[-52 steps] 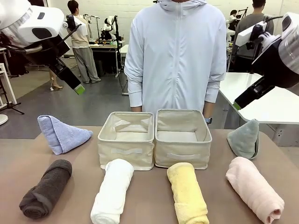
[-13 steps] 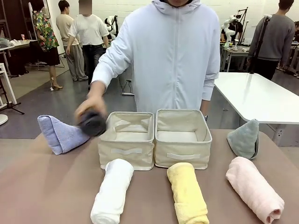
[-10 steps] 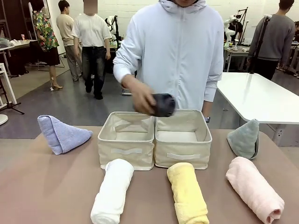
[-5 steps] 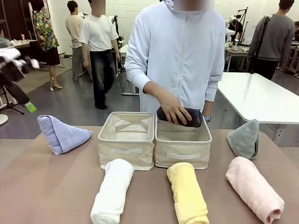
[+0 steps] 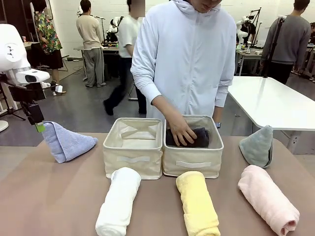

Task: Sort the towels based on their folding style.
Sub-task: Pick up one triangle-folded towel and place it in the left Fabric basket.

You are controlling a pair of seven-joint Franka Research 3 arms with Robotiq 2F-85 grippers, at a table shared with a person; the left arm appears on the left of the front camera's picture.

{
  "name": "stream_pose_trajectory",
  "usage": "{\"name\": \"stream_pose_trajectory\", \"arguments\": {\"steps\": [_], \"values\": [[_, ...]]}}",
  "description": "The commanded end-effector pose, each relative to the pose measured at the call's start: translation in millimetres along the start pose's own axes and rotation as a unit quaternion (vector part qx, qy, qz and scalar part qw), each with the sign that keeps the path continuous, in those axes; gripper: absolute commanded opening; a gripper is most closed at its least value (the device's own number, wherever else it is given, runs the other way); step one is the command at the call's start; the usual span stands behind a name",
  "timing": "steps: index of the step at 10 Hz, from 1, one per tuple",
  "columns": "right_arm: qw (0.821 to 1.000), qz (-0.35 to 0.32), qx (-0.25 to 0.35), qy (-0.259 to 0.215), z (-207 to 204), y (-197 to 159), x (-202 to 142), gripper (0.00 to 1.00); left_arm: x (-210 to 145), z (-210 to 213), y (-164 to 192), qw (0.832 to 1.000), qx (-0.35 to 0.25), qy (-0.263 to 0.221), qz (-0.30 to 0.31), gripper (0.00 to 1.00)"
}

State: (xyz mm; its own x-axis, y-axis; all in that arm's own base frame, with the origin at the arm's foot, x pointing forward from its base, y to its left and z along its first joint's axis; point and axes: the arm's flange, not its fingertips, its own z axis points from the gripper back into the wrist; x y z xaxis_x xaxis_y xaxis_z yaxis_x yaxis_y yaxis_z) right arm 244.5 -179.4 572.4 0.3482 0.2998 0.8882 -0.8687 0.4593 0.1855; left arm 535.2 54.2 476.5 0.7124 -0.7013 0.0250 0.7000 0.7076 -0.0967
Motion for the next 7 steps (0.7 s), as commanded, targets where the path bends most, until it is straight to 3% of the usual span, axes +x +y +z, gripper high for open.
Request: {"name": "stream_pose_trajectory", "arguments": {"steps": [1, 3, 7], "values": [[1.0, 0.007, 0.003, -0.013, 0, -2, 3, 1.0, 6, -5, 10, 1.0, 0.021, -0.012, 0.012, 1.0], [1.0, 0.007, 0.003, -0.013, 0, -2, 3, 1.0, 15, -22, 17, 0.997, 0.055, -0.056, 0.022, 1.0], [1.0, 0.007, 0.003, -0.013, 0, -2, 3, 1.0, 32, -45, 17, 0.995, 0.071, -0.063, 0.012, 1.0]]}}
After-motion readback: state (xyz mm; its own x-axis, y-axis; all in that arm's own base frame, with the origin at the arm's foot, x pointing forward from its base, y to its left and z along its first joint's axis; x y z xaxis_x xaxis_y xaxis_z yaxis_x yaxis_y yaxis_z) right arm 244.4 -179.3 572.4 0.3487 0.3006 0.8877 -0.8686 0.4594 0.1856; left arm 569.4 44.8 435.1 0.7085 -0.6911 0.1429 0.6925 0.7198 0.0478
